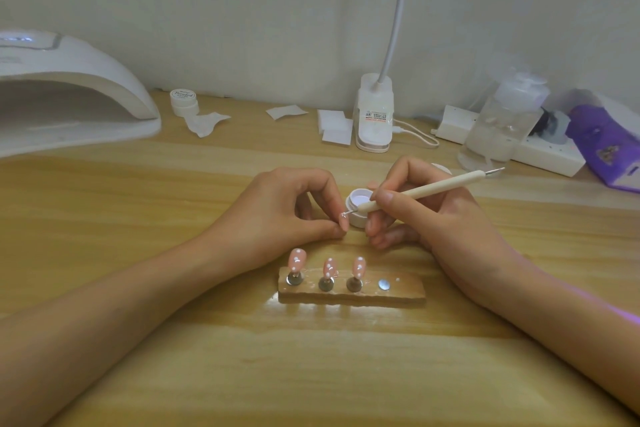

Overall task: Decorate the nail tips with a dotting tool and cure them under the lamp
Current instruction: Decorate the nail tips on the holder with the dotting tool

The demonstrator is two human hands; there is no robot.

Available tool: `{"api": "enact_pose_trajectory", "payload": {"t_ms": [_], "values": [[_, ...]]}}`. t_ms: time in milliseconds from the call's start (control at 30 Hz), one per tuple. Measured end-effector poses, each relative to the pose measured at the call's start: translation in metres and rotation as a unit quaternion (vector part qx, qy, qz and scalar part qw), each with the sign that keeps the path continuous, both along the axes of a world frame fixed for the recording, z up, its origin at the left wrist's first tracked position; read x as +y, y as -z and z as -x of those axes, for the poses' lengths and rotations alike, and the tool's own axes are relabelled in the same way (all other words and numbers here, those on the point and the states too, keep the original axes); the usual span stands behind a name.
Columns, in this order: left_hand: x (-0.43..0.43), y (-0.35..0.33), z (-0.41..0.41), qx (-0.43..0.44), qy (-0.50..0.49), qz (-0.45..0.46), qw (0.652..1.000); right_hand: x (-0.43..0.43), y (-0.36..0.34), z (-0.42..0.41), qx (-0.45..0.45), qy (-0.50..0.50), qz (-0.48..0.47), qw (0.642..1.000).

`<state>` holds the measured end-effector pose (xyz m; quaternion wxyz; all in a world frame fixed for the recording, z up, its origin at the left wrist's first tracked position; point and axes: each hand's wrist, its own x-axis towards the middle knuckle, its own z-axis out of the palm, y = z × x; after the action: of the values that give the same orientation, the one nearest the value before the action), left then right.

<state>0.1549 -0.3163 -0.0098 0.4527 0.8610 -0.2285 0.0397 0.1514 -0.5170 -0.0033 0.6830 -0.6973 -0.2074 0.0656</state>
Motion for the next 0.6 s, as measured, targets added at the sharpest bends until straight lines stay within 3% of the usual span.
{"api": "enact_pose_trajectory", "payload": {"t_ms": [600], "values": [[0.0002,0.0015,0.0,0.002,0.001,0.001,1.0,0.0003,0.0013,-0.0006,-0.003,-0.004,0.005,1.0]]}}
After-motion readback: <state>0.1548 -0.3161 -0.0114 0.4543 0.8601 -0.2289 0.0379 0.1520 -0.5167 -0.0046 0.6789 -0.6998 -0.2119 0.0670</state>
